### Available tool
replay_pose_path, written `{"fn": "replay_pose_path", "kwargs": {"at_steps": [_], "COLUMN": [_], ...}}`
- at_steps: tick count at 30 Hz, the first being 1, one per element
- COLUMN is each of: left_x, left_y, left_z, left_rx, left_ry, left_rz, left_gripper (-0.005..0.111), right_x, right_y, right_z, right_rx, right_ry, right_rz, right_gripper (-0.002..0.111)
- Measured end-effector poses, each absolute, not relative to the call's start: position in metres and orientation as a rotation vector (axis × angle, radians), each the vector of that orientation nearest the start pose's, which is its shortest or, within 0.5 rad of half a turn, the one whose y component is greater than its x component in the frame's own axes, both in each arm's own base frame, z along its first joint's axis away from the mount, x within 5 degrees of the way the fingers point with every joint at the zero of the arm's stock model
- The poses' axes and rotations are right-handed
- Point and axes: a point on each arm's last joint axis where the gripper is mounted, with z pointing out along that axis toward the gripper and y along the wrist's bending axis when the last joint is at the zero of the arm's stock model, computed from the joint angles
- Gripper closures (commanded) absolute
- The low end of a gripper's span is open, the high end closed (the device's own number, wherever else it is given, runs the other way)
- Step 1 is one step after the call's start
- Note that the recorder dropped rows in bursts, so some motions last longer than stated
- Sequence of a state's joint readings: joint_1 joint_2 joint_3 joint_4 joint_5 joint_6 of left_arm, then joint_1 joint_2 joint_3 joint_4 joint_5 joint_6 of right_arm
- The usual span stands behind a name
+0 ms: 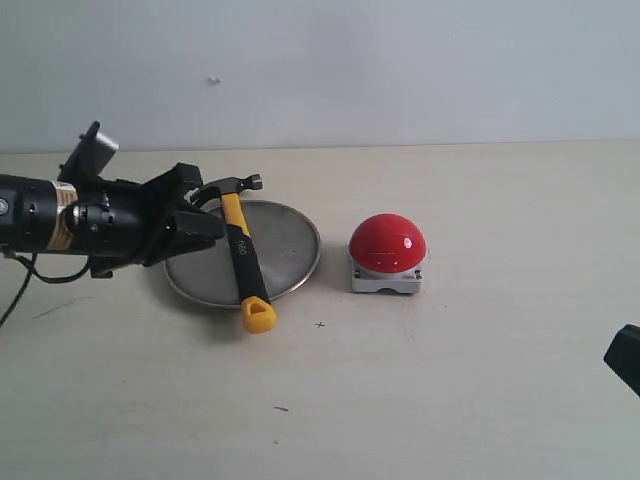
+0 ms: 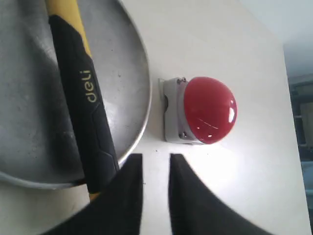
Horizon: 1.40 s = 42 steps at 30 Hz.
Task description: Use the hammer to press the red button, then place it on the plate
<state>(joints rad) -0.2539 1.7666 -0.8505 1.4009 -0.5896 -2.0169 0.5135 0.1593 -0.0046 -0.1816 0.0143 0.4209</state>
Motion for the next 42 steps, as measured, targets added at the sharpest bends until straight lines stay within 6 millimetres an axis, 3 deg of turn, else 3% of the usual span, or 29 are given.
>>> {"fn": "replay_pose_path", "kwargs": {"at_steps": [3,5,7,11,14,18,25,29,32,37,42], "left_x": [0.293,0.259,0.2,0.127,0.088,0.056,0.049,0.043,0.045,0.051,0.052], "left_y": [-0.127,-0.117,-0.1,-0.081,-0.074,-0.07,-0.051,-0.035,-0.023,-0.018,-0.018], "left_z": [0.205,0.231,0.257,0.28,0.291,0.3,0.3,0.289,0.267,0.233,0.227], "left_rx": [-0.044,0.051,0.13,0.246,0.426,0.574,0.626,0.362,0.129,-0.042,-0.126], "left_ry": [2.325,2.208,2.0,1.743,1.577,1.415,1.324,1.342,1.371,1.436,1.446], "left_rz": [-1.089,-1.044,-0.997,-0.967,-0.888,-0.804,-0.386,-0.403,-0.41,-0.459,-0.544], "left_gripper": [0.107,0.107,0.107,0.107,0.107,0.107,0.107,0.107,0.107,0.107,0.107], "right_x": [0.061,0.061,0.061,0.061,0.061,0.061,0.061,0.061,0.061,0.061,0.061], "right_y": [0.034,0.034,0.034,0.034,0.034,0.034,0.034,0.034,0.034,0.034,0.034], "right_z": [0.203,0.203,0.203,0.203,0.203,0.203,0.203,0.203,0.203,0.203,0.203], "right_rx": [-0.228,-0.228,-0.228,-0.228,-0.228,-0.228,-0.228,-0.228,-0.228,-0.228,-0.228], "right_ry": [1.668,1.668,1.668,1.668,1.668,1.668,1.668,1.668,1.668,1.668,1.668], "right_rz": [0.568,0.568,0.568,0.568,0.568,0.568,0.568,0.568,0.568,0.568,0.568], "right_gripper": [0.108,0.108,0.108,0.108,0.108,0.108,0.108,0.108,0.108,0.108,0.108]}}
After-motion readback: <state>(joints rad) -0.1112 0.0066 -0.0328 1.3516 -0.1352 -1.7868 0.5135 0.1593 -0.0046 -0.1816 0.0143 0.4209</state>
